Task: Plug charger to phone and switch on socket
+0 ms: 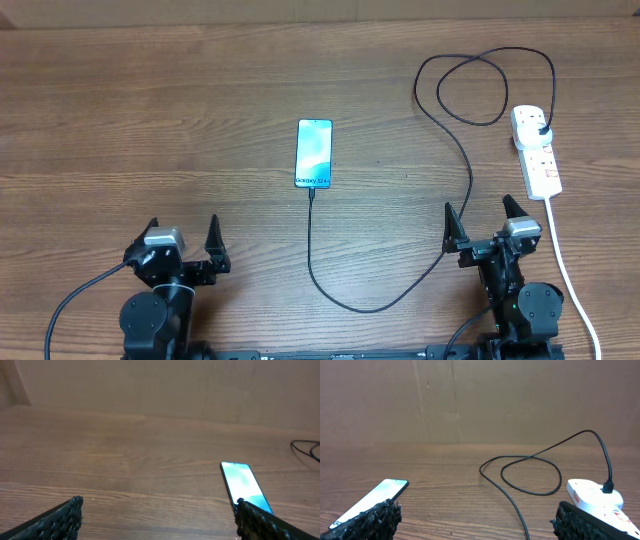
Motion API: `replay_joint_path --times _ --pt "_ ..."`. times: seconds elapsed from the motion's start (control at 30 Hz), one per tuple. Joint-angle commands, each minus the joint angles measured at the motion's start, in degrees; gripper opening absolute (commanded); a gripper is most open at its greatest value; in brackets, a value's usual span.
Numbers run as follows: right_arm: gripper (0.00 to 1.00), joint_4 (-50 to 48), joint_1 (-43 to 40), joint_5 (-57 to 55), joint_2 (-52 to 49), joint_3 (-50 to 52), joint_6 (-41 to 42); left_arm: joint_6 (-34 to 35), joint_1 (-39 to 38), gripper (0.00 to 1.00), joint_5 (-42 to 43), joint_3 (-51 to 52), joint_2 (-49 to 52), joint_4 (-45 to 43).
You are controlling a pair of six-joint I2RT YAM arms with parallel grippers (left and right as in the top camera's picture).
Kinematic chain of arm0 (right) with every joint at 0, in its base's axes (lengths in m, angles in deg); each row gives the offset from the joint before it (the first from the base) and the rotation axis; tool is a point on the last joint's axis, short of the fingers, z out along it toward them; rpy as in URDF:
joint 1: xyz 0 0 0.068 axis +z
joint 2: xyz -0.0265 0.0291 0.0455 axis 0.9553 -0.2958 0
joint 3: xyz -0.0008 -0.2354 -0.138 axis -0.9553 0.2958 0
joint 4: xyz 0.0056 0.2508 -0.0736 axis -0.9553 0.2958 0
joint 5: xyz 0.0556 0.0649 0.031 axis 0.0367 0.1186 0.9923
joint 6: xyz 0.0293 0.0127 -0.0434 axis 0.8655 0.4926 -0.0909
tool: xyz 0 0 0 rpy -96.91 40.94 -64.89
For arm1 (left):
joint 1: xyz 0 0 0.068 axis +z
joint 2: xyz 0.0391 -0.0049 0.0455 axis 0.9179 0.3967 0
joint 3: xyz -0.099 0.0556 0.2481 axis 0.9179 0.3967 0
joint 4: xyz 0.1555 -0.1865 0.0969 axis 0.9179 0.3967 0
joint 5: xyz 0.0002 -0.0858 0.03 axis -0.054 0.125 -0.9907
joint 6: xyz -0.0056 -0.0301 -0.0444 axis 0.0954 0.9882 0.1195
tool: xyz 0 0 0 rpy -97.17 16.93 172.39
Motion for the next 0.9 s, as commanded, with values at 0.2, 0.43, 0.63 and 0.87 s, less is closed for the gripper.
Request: replay_joint_path --times 0.2,0.43,0.63,0.87 --pt "1.0 -0.2 0.2 0.1 0.5 0.6 -0.3 -0.7 0.7 1.0 -1.4 5.0 -1.7 -6.8" --pt "1.0 -0.2 0.2 0.1 0.5 0.6 -0.3 -0.2 0.7 1.0 -1.5 9.9 -1.7 -17.0" --pt "1.0 -0.2 0.2 0.1 0.5 0.6 -0.3 4.9 0.7 1.0 -6.1 13.9 -1.7 -24.9" --pt "1.0 -0.2 0.2 0.1 0.5 0.6 -0.3 5.2 0.7 1.0 -7.5 13.9 -1.7 -22.6"
